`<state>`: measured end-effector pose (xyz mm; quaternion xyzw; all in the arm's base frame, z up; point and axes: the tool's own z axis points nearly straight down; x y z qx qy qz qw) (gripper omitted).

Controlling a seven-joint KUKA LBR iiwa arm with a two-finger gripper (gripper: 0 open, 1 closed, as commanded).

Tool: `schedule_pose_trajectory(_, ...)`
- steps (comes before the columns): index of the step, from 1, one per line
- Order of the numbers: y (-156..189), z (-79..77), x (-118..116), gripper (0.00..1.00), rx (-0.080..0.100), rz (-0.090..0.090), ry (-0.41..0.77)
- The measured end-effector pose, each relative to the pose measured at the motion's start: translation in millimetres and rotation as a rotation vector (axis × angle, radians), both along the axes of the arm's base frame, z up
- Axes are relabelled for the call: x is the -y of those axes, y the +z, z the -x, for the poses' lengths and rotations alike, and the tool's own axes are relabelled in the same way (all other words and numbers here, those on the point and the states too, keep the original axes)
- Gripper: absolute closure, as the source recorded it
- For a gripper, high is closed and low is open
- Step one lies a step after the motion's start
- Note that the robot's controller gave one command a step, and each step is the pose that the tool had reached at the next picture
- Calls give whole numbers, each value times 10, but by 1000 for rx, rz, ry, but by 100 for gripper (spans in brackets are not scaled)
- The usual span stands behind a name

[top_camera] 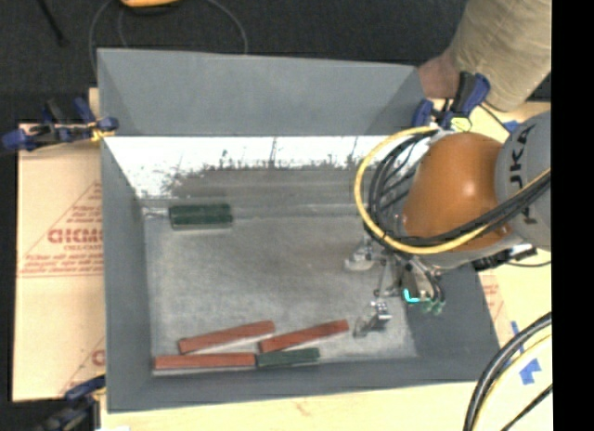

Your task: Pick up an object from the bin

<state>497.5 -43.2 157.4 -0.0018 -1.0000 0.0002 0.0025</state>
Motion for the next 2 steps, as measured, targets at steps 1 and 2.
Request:
schedule_pose_trajectory(1,38,-19,0,0,8,1,2)
schedule_pose_trajectory(2,-580,136,-636,0,13,0,66)
